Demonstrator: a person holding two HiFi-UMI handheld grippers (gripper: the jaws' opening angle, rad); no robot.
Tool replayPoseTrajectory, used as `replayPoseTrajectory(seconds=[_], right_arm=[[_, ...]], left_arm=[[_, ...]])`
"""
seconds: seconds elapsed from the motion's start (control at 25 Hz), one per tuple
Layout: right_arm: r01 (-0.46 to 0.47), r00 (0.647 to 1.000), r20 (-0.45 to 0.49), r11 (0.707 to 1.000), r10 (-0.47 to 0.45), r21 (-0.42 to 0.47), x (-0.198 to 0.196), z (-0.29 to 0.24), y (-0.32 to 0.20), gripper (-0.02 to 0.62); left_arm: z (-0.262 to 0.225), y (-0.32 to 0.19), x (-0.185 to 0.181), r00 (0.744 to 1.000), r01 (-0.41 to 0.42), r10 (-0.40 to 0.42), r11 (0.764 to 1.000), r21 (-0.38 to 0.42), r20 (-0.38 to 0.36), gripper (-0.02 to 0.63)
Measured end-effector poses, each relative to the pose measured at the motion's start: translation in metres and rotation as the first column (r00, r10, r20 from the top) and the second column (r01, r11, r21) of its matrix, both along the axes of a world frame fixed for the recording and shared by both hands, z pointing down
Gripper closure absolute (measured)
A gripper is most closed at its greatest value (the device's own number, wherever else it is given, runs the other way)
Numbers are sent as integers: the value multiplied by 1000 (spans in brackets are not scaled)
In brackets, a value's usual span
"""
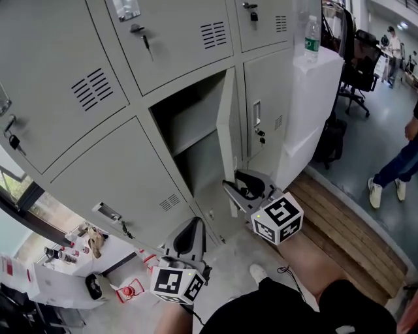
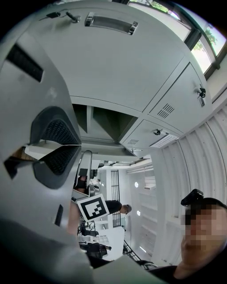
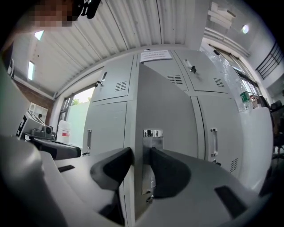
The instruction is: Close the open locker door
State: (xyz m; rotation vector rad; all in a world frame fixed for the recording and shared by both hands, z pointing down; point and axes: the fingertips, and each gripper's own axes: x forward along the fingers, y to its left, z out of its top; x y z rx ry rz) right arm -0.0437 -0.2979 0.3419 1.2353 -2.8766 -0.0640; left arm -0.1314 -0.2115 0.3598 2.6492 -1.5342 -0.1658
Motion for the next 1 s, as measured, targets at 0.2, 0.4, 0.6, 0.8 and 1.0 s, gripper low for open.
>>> replayPoseTrajectory(seconds=[0.2,0.4,0.6,0.8,1.0], right_arm=[[55,998,-6,998,-55,2,-20,0,-5,407],[108,994,-9,994,-108,5,-40,1,-12,414],[162,987,-6,987,-162,4,-60,2,-23,426],[202,979,-14,979,-202,9,-78,2,-34,430],[230,973,-21,973,-230,7,-92,2,-45,431]], left_arm=[[-1,-1,-10,999,43,-43,999,1,-2,586],[0,-4,-17,996,85,-85,996,-2,4,586],[0,-8,-24,992,129,-129,992,-3,16,586],[0,-14,-30,986,168,-167,986,-7,22,586],[2,-20,-38,978,208,-207,978,-14,21,586]])
